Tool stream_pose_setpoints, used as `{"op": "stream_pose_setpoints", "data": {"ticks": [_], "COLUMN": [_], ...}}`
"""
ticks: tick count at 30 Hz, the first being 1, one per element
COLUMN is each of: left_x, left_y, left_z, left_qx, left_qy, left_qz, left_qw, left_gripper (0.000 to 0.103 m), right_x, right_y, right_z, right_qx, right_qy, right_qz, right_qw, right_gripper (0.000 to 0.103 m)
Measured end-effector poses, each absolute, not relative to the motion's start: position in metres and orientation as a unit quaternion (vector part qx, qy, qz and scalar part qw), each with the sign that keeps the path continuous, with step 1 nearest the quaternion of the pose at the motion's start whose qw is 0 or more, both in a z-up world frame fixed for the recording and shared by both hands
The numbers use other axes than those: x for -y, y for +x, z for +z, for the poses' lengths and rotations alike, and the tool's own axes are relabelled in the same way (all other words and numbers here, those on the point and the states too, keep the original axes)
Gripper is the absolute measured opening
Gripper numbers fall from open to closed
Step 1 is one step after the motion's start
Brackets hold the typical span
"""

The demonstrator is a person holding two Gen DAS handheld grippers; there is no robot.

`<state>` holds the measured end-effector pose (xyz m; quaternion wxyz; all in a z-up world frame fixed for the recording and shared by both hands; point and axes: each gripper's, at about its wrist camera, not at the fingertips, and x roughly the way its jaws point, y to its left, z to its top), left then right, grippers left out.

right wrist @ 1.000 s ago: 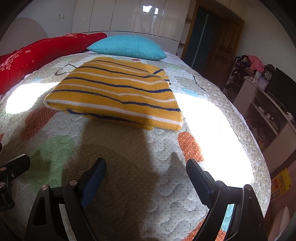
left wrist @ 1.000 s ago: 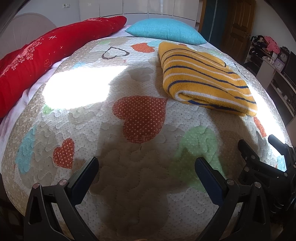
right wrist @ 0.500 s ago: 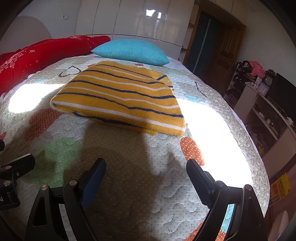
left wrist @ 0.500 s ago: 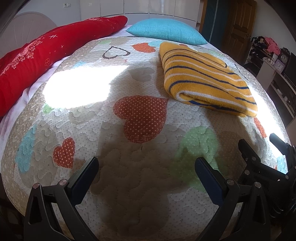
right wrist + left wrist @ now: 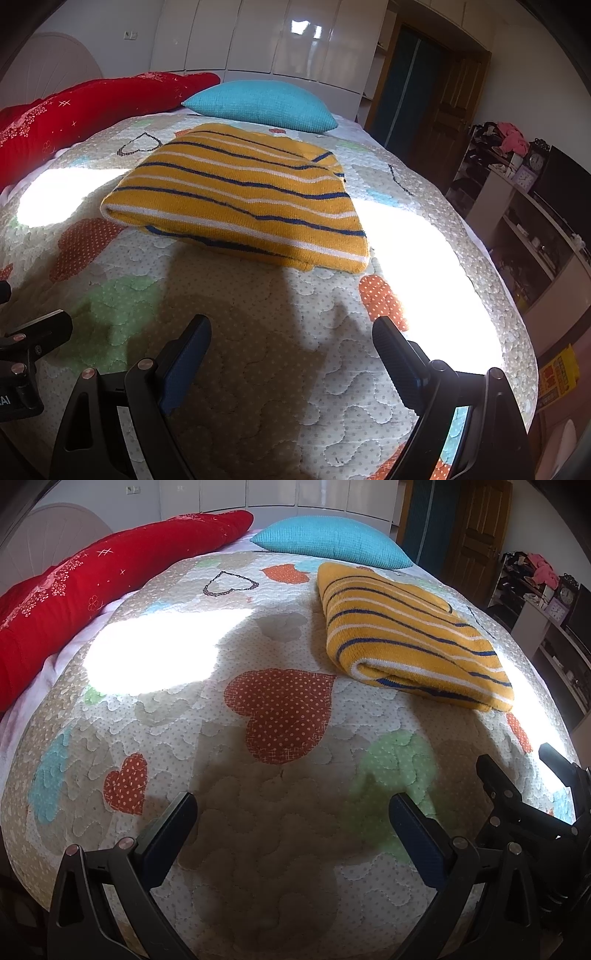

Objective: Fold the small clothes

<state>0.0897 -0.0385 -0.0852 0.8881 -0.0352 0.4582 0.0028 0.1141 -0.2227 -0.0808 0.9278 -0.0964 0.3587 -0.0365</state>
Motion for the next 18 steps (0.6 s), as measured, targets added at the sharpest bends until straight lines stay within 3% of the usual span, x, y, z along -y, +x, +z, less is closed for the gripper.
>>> {"op": "stream_pose_setpoints", "data": {"ticks": [18], "left_x": [0.0336], "left_y": [0.0918], "left_z": [-0.0862], "left_qx": [-0.457], "left_qy": [-0.042], "left_qz": [0.019], "left_qw": [0.888], "left_gripper": [0.103], "right_x": [0.2193], "right_y": [0.1195], "right_z": [-0.0844], "right_qx": [-0.369], "right_qy": [-0.095], "right_qz": [-0.026], "right_qw": [0.924], "right_gripper": [0.092]}}
